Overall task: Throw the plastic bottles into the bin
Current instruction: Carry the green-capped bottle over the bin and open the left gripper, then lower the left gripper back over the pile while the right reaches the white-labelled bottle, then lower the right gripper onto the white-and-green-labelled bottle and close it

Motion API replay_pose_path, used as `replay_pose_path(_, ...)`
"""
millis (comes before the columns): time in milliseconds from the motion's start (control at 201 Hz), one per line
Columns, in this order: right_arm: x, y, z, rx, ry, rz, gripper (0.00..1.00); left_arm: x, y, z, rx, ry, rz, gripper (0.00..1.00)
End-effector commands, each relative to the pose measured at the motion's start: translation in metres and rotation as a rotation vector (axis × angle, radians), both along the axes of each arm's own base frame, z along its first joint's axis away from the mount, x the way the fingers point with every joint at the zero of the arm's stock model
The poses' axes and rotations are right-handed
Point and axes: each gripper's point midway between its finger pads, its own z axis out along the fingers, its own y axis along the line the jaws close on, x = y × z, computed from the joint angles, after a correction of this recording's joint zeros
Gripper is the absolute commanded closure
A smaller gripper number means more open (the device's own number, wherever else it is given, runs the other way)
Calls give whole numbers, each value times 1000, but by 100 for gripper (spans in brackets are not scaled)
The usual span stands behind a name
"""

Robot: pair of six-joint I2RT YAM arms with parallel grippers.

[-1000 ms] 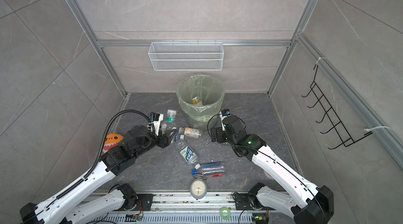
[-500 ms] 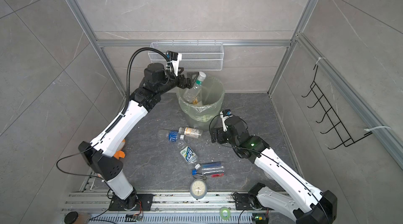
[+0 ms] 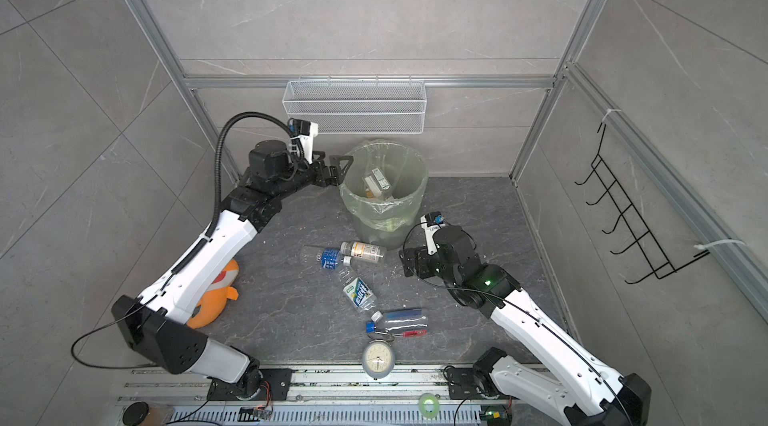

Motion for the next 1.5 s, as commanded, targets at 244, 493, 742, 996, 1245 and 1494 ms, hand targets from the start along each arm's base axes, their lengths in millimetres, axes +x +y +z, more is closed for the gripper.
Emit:
replay_pose_path(244, -20, 37, -24, -107, 4, 155, 1, -33, 38, -34, -92, 73, 79, 0)
replay_pose_path(493, -30, 59, -44, -151, 15, 200, 1, -52, 46, -91, -99, 202, 97, 0)
replay_pose_path(742, -30, 81, -61, -202, 37, 225, 1, -70, 56, -132, -74, 280, 117, 0)
replay_pose_path(996, -29, 103, -74, -267, 58, 258, 2, -81, 72, -169, -68, 360, 168, 0)
replay_pose_path(1245, -34, 127, -86, -284, 86, 293, 2, -88, 91, -204, -77, 437, 216, 0)
replay_pose_path(1494, -36, 152, -104, -303, 125, 316, 2, -93, 101, -223, -84, 482, 231, 0)
